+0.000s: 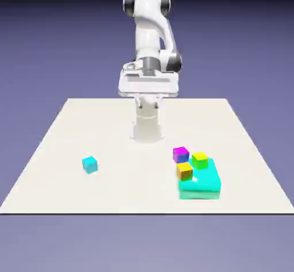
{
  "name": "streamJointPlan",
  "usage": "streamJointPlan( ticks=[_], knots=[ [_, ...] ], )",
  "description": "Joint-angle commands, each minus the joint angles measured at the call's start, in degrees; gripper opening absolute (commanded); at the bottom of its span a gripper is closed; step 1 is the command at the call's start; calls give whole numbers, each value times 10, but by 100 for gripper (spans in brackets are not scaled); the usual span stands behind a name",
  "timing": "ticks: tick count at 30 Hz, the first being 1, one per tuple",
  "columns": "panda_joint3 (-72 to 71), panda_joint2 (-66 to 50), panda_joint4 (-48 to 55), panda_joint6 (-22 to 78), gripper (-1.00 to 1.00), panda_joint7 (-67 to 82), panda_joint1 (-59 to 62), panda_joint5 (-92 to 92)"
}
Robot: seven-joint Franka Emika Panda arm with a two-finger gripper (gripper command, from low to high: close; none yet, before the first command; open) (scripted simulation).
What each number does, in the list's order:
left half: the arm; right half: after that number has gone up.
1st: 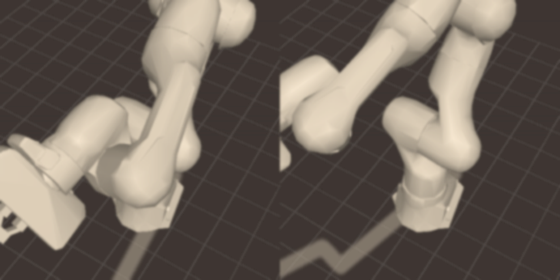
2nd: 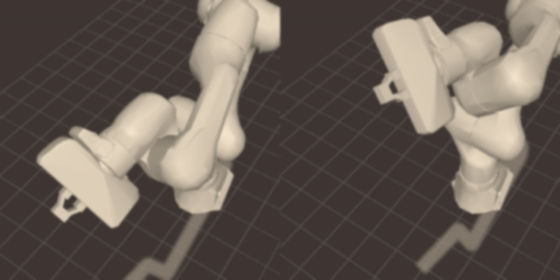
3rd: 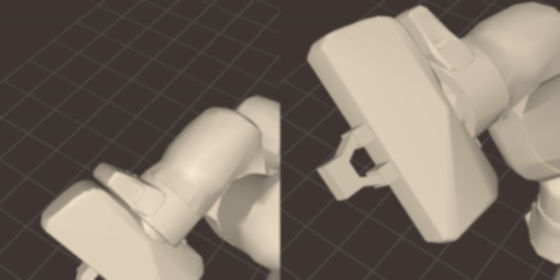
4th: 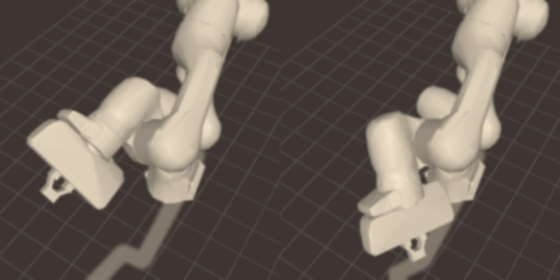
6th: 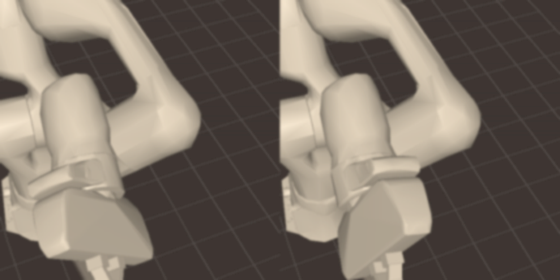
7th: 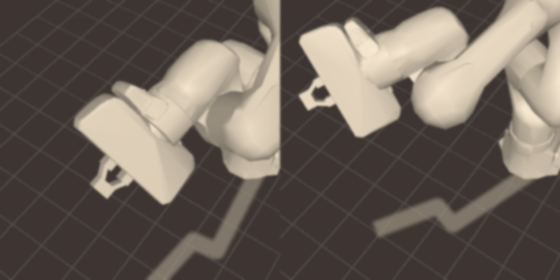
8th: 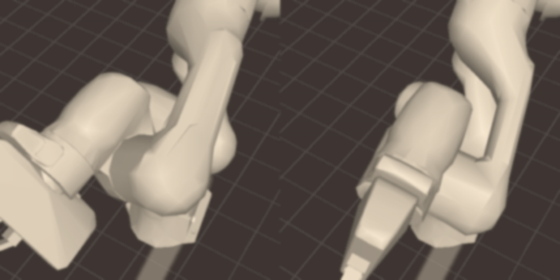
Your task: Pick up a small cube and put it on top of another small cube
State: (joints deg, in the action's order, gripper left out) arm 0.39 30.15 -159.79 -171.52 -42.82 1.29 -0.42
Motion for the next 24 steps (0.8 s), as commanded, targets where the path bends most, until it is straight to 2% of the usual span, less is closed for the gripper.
streamJointPlan(
  ticks=[1,21,24],
  knots=[
    [3,-21,10,21,0,-3,16,-3],
    [68,-436,210,433,0,-63,344,-73],
    [66,-465,209,418,0,-59,353,-82]
  ],
)
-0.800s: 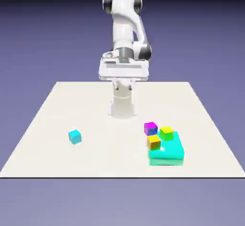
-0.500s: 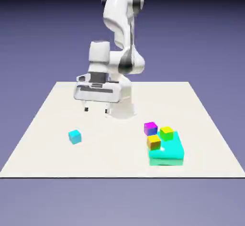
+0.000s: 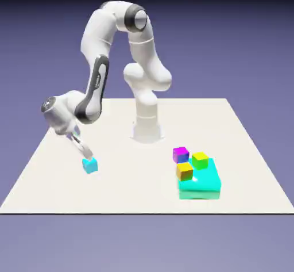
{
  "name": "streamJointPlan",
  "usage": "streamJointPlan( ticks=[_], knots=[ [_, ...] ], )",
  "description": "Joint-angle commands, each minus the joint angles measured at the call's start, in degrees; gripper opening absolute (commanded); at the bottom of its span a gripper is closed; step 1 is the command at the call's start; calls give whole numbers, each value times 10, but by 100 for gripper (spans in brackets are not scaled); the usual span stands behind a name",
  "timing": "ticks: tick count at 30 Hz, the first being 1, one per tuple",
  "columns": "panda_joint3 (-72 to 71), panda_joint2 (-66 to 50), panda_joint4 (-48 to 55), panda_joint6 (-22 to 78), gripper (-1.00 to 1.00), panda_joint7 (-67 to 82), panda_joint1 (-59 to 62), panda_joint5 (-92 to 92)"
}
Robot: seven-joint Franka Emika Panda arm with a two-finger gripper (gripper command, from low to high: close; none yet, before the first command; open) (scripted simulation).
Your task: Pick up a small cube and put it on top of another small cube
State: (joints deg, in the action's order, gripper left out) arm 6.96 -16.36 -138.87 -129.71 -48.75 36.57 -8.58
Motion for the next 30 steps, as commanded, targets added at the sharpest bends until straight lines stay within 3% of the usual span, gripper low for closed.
streamJointPlan(
  ticks=[1,4,5,10,26,30],
  knots=[
    [-4,-19,-6,-25,0,5,1,-7],
    [-13,-61,-18,-78,0,15,4,-21],
    [-13,-61,-18,-78,-100,15,4,-21],
    [4,17,5,22,-100,-4,-1,6],
    [-269,38,218,259,-100,-64,-331,84],
    [-269,23,184,211,-100,-67,-335,90]
  ],
)
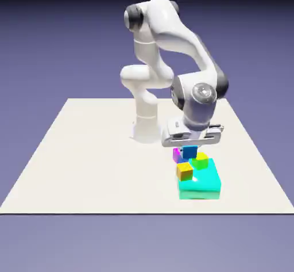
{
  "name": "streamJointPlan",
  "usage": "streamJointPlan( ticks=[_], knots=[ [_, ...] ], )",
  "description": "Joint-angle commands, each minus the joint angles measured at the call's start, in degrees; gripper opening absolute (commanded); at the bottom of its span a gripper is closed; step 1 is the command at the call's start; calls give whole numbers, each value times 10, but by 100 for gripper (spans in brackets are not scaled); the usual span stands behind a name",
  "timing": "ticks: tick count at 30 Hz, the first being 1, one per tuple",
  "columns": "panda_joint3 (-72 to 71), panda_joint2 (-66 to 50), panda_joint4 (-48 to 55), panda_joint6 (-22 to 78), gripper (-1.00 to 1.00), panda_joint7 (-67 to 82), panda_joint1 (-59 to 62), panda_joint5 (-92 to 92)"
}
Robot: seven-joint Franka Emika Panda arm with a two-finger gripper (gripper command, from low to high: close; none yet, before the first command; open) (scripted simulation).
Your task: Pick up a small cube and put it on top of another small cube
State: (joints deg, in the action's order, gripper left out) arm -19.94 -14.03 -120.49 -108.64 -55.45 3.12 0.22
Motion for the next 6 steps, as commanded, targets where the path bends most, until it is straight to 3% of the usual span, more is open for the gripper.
streamJointPlan(
  ticks=[1,2,3,6],
  knots=[
    [1,-7,-18,-25,-100,-2,-1,4],
    [2,-15,-35,-49,-100,-3,-2,7],
    [2,-15,-35,-49,100,-3,-2,7],
    [0,0,0,1,100,-1,0,2]
  ],
)
